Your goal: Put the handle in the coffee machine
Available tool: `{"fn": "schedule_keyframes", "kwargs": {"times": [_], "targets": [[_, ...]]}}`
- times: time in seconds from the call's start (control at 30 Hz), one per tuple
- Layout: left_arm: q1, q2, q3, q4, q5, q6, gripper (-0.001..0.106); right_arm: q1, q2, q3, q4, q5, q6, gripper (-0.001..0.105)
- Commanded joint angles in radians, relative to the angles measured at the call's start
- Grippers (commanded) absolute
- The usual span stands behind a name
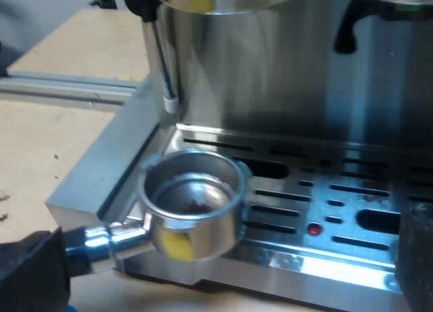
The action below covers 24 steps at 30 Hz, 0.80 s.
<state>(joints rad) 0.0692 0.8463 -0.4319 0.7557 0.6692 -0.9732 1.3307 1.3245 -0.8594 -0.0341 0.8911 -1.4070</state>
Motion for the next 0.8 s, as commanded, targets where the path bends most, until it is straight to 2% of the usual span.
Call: {"fn": "schedule_keyframes", "kwargs": {"times": [0.03, 0.27, 0.43, 0.47, 0.53, 0.63, 0.8], "targets": [[0.0, 0.039, -0.035, -0.025, 0.06, 0.008, 0.0, 0.017, 0.039, 0.002, -0.081, 0.074, -0.011, 0.105], [0.0, 0.126, -0.11, -0.012, 0.071, 0.036, 0.0, 0.095, 0.149, 0.002, -0.215, 0.232, -0.011, 0.105], [0.0, 0.17, -0.135, -0.012, 0.082, 0.042, 0.0, 0.097, 0.198, 0.002, -0.3, 0.245, -0.011, 0.105], [0.0, 0.177, -0.138, -0.012, 0.082, 0.055, 0.0, 0.097, 0.236, 0.002, -0.369, 0.258, -0.011, 0.105], [0.0, 0.19, -0.145, -0.012, 0.085, 0.079, 0.0, 0.094, 0.251, 0.002, -0.395, 0.258, -0.023, 0.105], [0.0, 0.217, -0.155, -0.02, 0.09, 0.099, 0.0, 0.092, 0.294, 0.002, -0.464, 0.258, -0.094, 0.105], [0.0, 0.259, -0.164, -0.053, 0.093, 0.124, 0.0, 0.089, 0.335, 0.0, -0.523, 0.264, -0.15, 0.105]]}}
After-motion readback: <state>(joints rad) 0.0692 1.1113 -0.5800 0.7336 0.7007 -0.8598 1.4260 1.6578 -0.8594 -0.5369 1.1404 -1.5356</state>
